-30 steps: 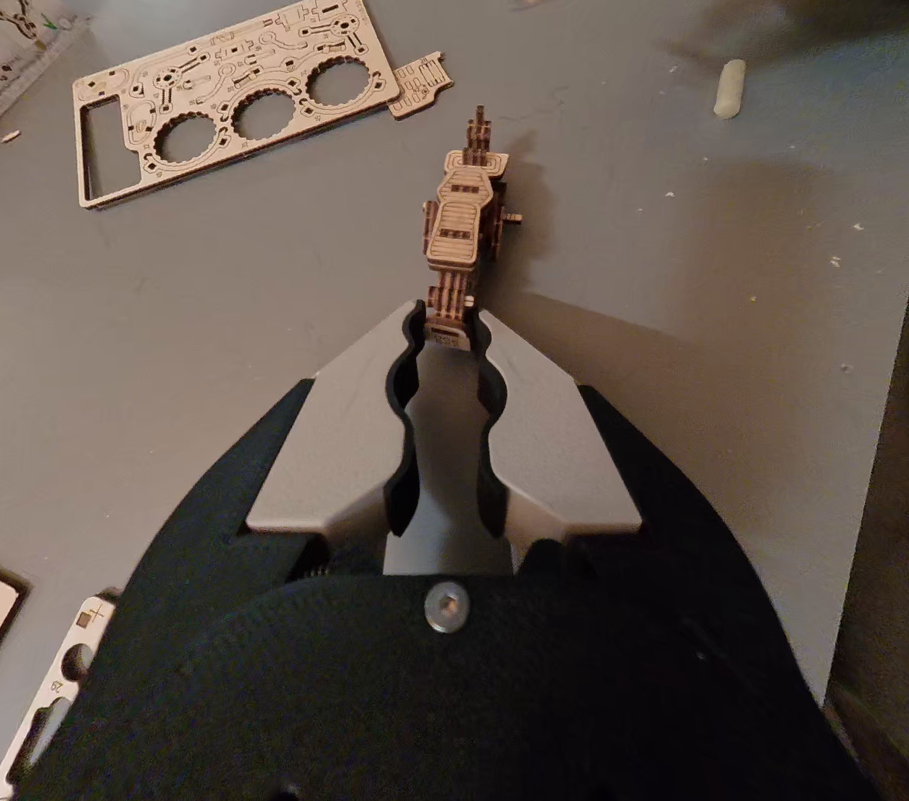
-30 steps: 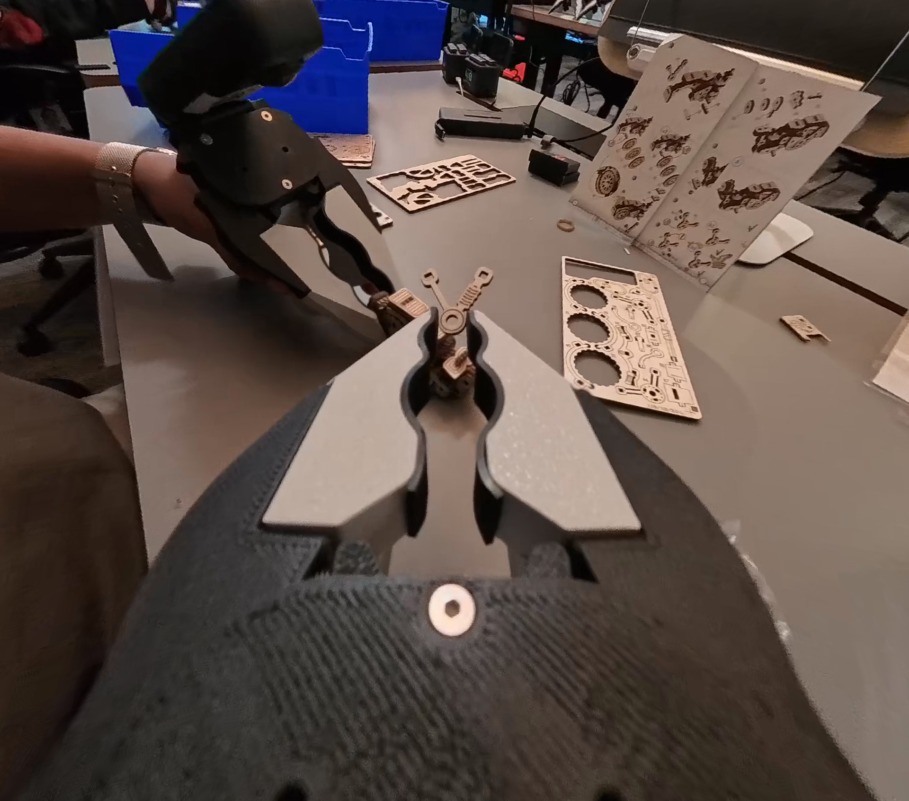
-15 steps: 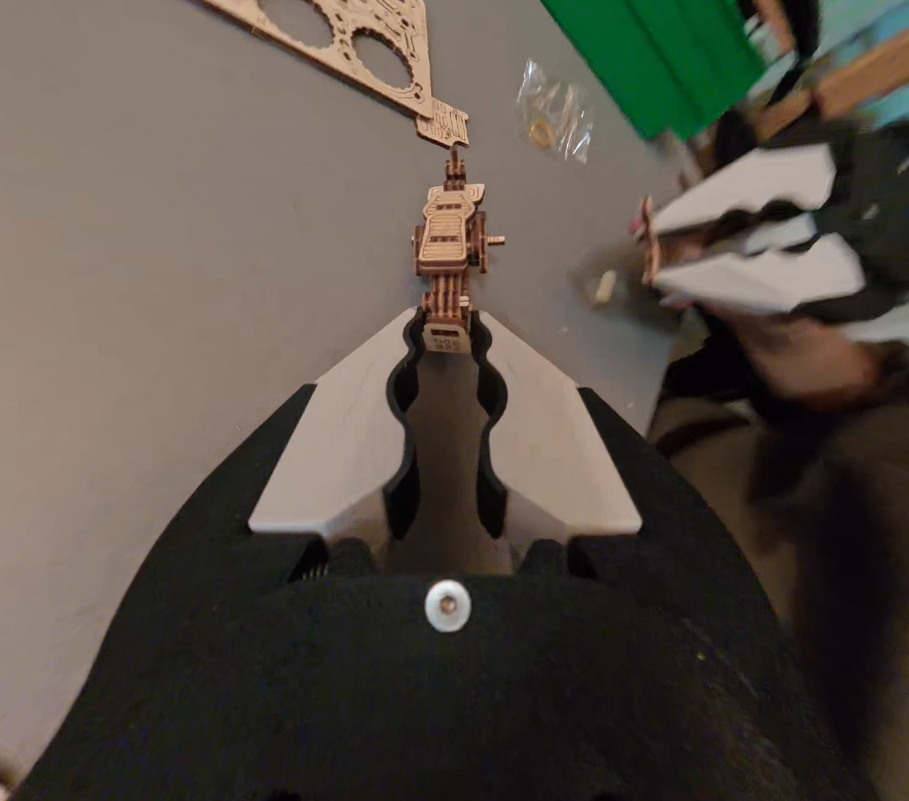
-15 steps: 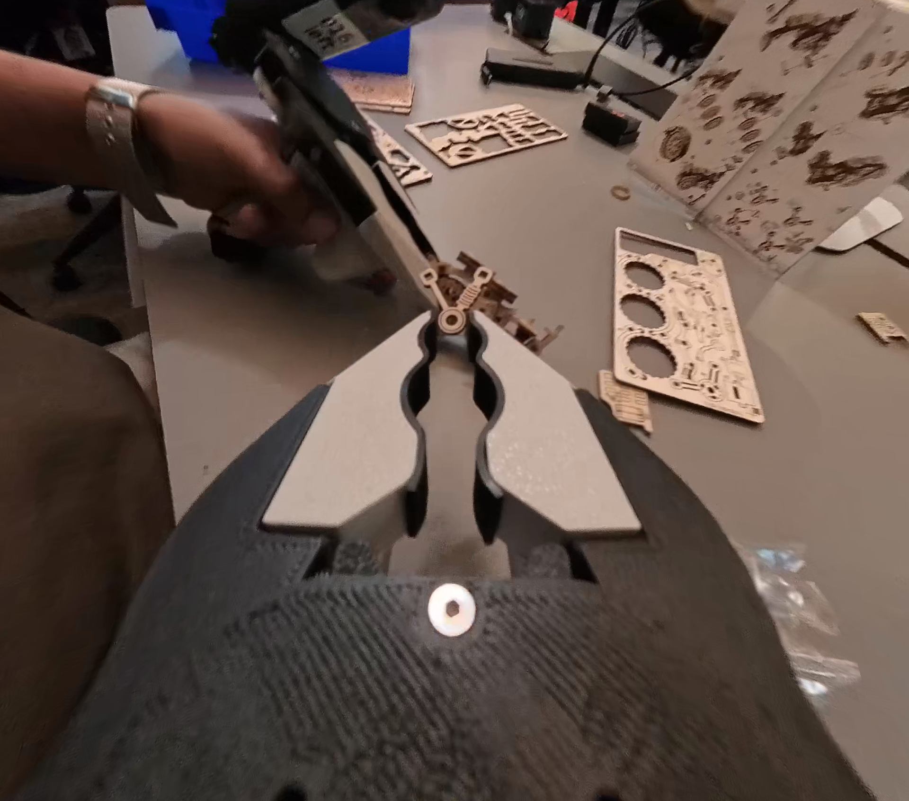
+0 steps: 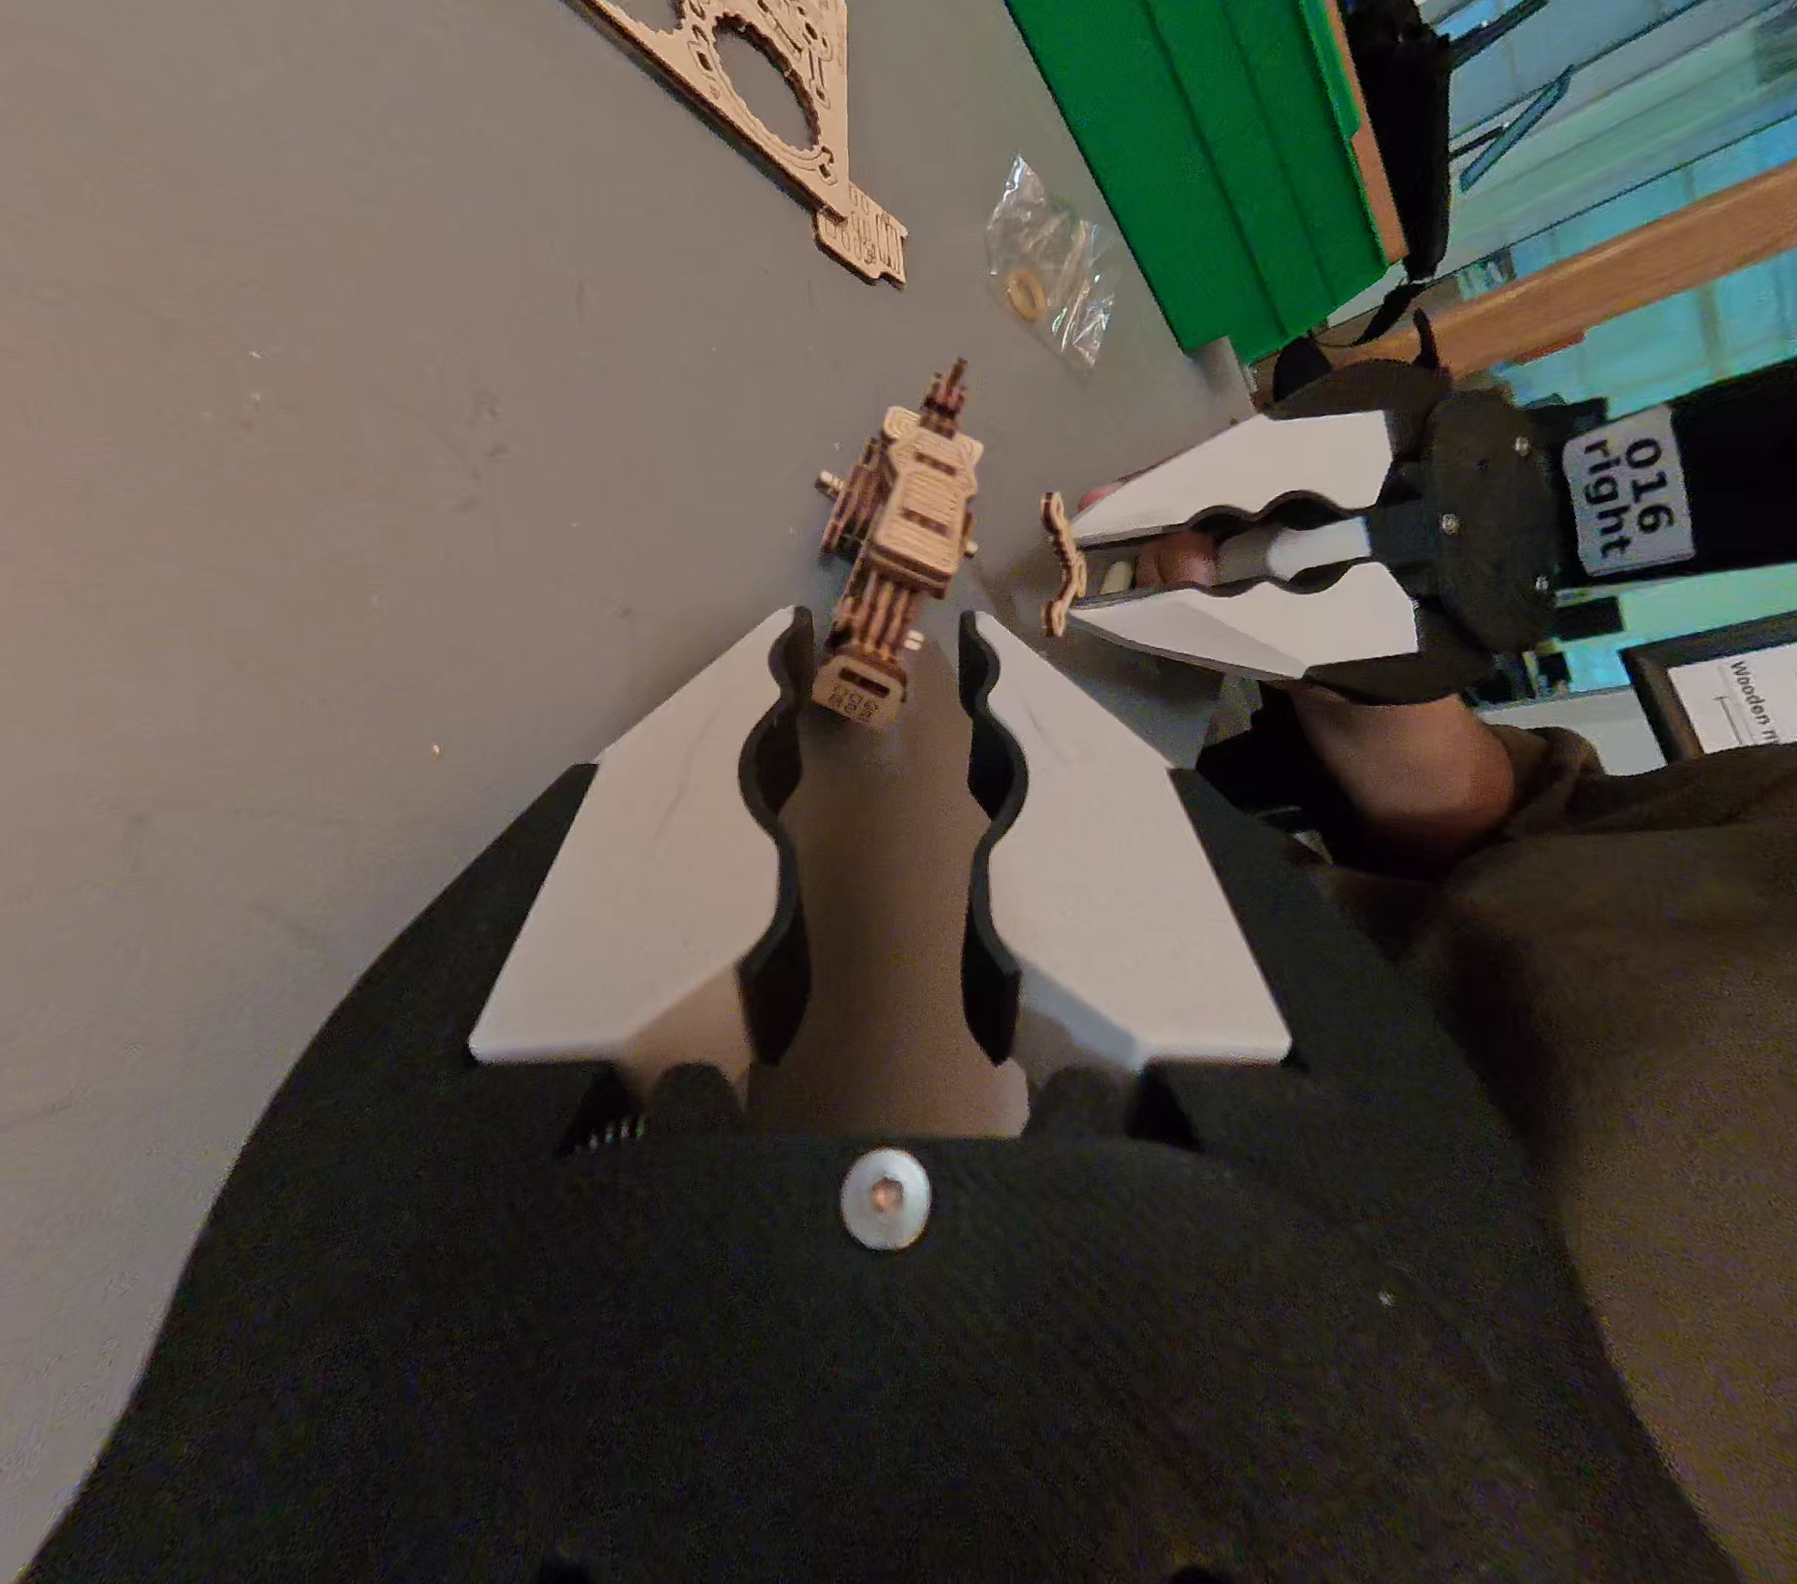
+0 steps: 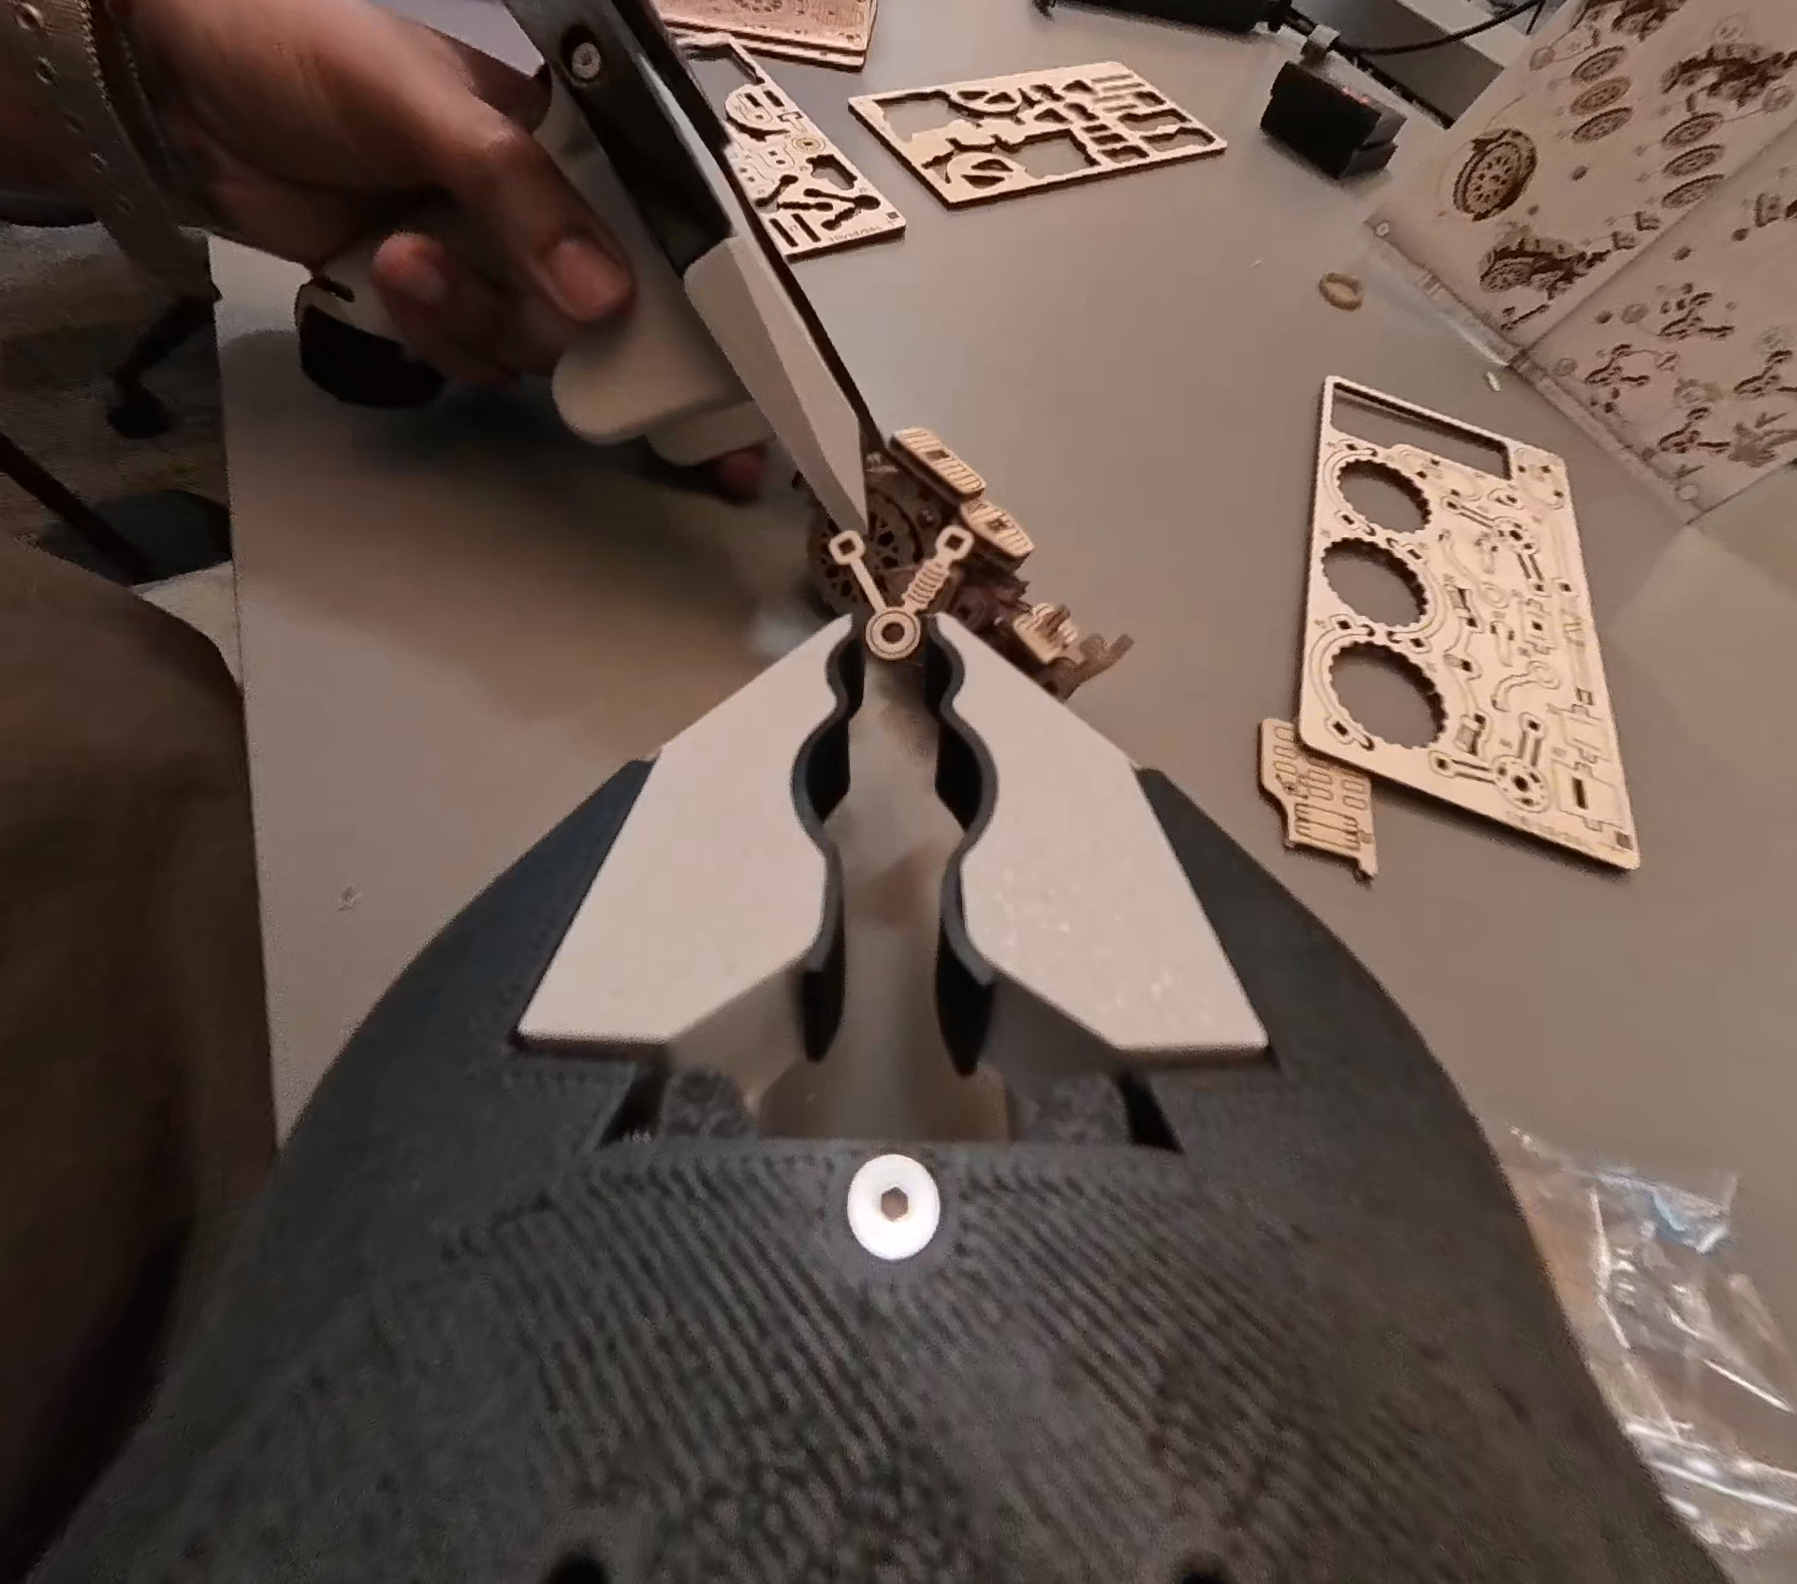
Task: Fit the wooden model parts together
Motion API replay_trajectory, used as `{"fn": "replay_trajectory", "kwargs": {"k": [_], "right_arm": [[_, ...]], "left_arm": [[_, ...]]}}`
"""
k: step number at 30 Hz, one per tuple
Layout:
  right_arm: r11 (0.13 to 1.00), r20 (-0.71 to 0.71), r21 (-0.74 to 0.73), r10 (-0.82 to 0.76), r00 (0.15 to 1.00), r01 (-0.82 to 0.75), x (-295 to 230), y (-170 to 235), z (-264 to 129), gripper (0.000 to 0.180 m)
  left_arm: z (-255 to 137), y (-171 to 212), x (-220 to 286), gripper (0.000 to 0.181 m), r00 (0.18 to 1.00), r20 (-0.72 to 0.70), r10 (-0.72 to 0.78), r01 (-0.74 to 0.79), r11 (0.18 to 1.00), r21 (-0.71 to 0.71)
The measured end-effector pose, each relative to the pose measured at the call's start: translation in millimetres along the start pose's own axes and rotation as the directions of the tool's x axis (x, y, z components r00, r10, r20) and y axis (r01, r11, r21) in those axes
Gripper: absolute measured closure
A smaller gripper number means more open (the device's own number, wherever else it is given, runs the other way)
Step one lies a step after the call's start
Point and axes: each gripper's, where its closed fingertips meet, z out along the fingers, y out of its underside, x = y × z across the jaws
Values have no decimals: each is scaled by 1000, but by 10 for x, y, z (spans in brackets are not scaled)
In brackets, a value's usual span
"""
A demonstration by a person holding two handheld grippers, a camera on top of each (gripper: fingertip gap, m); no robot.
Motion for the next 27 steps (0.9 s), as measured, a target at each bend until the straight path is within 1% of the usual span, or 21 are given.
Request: {"fn": "replay_trajectory", "kwargs": {"k": [3, 7, 13, 18, 22, 27], "right_arm": [[1000, 13, -20, -2, 1000, 2, -12, 21, 36, 171], [999, 18, -22, -42, 999, 43, -54, 15, 57, 171], [988, 9, -60, -145, 989, 146, -122, 57, 124, 170], [970, -10, -96, -224, 974, 222, -159, 76, 209, 171], [958, -21, -117, -266, 964, 262, -170, 80, 250, 170], [945, -45, -132, -307, 951, 299, -147, 61, 289, 171]], "left_arm": [[-37, -8, -46, 153, 999, 32, 40, -39, 999, -9], [-86, -4, -124, 154, 988, 97, 121, -118, 992, -38], [-63, 16, -171, 161, 962, 164, 220, -209, 975, -77], [-63, 6, -161, 163, 974, 135, 180, -173, 983, -65], [-78, -6, -154, 164, 985, 97, 141, -136, 989, -50], [-90, -4, -140, 163, 990, 62, 127, -124, 991, -46]]}}
